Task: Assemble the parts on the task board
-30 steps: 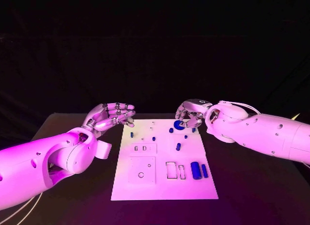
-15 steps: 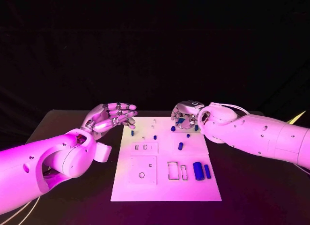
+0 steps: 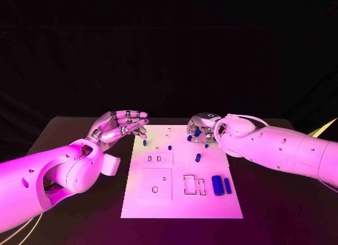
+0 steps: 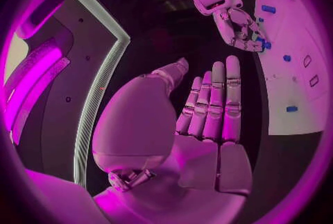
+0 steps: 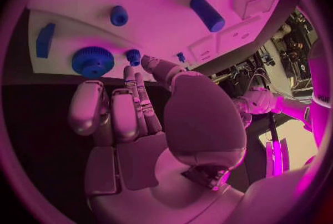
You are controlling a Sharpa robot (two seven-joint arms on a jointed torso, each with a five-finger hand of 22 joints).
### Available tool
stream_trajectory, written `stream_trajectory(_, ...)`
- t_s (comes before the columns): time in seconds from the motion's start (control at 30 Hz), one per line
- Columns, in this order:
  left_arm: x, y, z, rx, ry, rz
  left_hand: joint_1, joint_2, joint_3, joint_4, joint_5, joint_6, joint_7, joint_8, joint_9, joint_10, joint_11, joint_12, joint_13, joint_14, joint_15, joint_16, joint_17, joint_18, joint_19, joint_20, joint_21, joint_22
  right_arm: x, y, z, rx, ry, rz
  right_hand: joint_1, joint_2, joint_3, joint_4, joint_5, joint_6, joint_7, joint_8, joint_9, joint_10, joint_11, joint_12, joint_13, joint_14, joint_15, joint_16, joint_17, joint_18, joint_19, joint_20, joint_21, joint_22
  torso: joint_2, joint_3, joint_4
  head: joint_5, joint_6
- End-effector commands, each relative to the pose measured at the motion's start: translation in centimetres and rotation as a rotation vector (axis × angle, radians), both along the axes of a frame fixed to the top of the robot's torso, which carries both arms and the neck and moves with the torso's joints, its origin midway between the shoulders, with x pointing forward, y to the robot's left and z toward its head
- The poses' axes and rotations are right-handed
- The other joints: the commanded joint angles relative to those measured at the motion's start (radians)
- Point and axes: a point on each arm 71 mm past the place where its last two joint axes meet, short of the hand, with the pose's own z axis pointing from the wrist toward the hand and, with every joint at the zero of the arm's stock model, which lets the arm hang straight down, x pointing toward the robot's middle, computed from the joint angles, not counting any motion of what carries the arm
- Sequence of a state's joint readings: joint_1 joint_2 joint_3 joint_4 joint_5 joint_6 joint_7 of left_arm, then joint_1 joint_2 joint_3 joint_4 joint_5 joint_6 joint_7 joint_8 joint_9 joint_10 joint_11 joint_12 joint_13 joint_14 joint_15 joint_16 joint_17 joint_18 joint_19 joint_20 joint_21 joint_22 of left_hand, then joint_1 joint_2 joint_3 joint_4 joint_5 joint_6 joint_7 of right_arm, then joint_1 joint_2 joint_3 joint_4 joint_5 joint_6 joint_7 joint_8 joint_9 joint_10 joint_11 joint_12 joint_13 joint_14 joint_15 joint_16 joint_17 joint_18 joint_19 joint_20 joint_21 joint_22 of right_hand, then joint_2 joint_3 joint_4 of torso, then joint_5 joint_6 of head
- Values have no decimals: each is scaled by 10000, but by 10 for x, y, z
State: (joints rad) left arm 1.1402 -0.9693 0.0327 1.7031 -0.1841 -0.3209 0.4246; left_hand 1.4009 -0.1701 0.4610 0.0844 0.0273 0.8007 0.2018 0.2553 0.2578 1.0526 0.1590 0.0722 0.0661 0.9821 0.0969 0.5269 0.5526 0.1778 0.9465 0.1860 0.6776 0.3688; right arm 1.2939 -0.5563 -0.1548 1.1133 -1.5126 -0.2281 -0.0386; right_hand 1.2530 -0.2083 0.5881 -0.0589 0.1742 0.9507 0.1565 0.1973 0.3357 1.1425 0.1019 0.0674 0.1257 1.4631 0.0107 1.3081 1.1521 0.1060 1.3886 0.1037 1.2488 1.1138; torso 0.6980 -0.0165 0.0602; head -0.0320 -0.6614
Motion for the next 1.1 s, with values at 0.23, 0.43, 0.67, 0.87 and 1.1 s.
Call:
stream_trajectory(0.23,0,-2,2,-55,3,-140,-291,-70,241,51,225,51,140,-126,134,-4,2,-78,32,-116,-9,212,158,3,-100,-41,195,194,2,-1,1,-18,-312,-71,-136,-260,73,196,97,-74,-19,-133,179,-465,-26,-27,135,374,39,165,154,-228,152,21,167,142,113,30,18,67,71)
stream_trajectory(0.43,0,-1,2,-52,21,-159,-298,-63,243,52,224,42,144,-133,134,-19,7,-77,32,-133,-4,228,168,3,-118,-36,218,210,2,1,1,-60,-280,-50,-147,-245,66,215,111,-67,-26,-127,196,-427,-35,0,153,376,31,196,187,-235,161,26,205,196,169,36,7,55,83)
stream_trajectory(0.67,0,-1,6,-53,-51,-182,-307,-60,242,54,224,39,146,-137,134,-26,9,-75,33,-144,-1,238,176,3,-131,-32,232,219,3,1,-1,-180,-119,-116,-194,-214,37,277,20,-49,-44,-112,238,-394,-50,19,183,368,18,229,197,-227,136,36,207,198,264,51,0,62,124)
stream_trajectory(0.87,0,-1,8,-48,-90,-182,-313,-56,242,55,223,33,148,-142,134,-35,12,-74,33,-157,2,248,183,3,-146,-28,246,230,3,1,-2,-196,-53,-112,-192,-165,47,309,-31,12,-53,-74,282,-316,-65,52,216,370,7,276,239,-236,148,36,263,279,283,48,10,42,103)
stream_trajectory(1.1,1,0,9,-44,-107,-174,-313,-56,242,55,223,33,148,-142,134,-35,12,-74,33,-157,2,248,183,3,-146,-28,246,230,3,2,-2,-150,-43,-82,-106,18,231,354,-24,364,-147,149,492,92,-159,165,332,400,-64,466,418,-279,226,1,502,617,335,66,8,39,136)
